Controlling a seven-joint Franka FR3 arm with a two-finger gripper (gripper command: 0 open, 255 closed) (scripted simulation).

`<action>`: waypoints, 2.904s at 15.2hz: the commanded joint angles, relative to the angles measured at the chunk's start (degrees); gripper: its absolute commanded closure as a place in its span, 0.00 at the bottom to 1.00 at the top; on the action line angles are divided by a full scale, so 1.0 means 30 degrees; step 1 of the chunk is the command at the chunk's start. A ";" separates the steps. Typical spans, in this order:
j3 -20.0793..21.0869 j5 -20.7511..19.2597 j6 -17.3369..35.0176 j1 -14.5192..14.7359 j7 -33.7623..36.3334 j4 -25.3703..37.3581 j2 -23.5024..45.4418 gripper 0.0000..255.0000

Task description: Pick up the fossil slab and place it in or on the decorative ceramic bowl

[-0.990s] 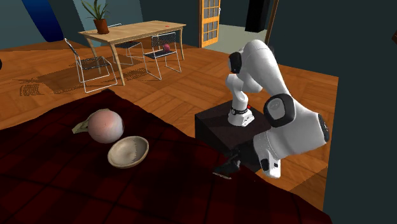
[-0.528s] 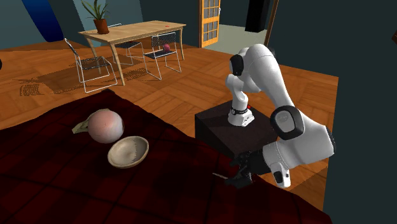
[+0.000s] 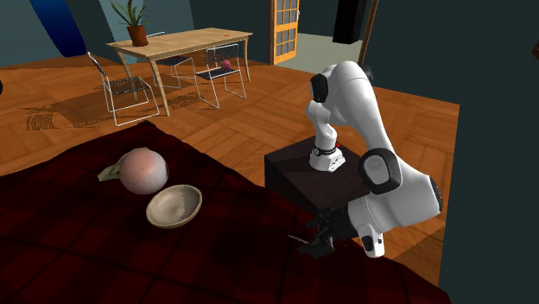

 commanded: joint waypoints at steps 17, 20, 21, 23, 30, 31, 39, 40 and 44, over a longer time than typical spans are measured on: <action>0.0082 0.0130 -0.0361 0.0002 -0.0433 0.0341 -0.0241 1.00; 0.0138 0.0254 -0.0742 0.0037 -0.0875 0.0733 -0.0455 1.00; 0.0155 0.0291 -0.0872 0.0052 -0.1024 0.0873 -0.0519 1.00; 0.0186 0.0359 -0.1138 0.0087 -0.1324 0.1171 -0.0637 1.00; 0.0264 0.0519 -0.2128 0.0274 -0.2402 0.2392 -0.0927 1.00; 0.0271 0.0531 -0.2277 0.0310 -0.2561 0.2591 -0.0952 1.00; 0.0138 0.0616 -0.2348 -0.0273 -0.3869 0.3188 -0.1429 1.00; 0.0050 0.0645 -0.1944 -0.0671 -0.4069 0.2902 -0.1606 1.00; -0.0350 0.0700 -0.0398 -0.2154 -0.4940 0.2087 -0.2094 1.00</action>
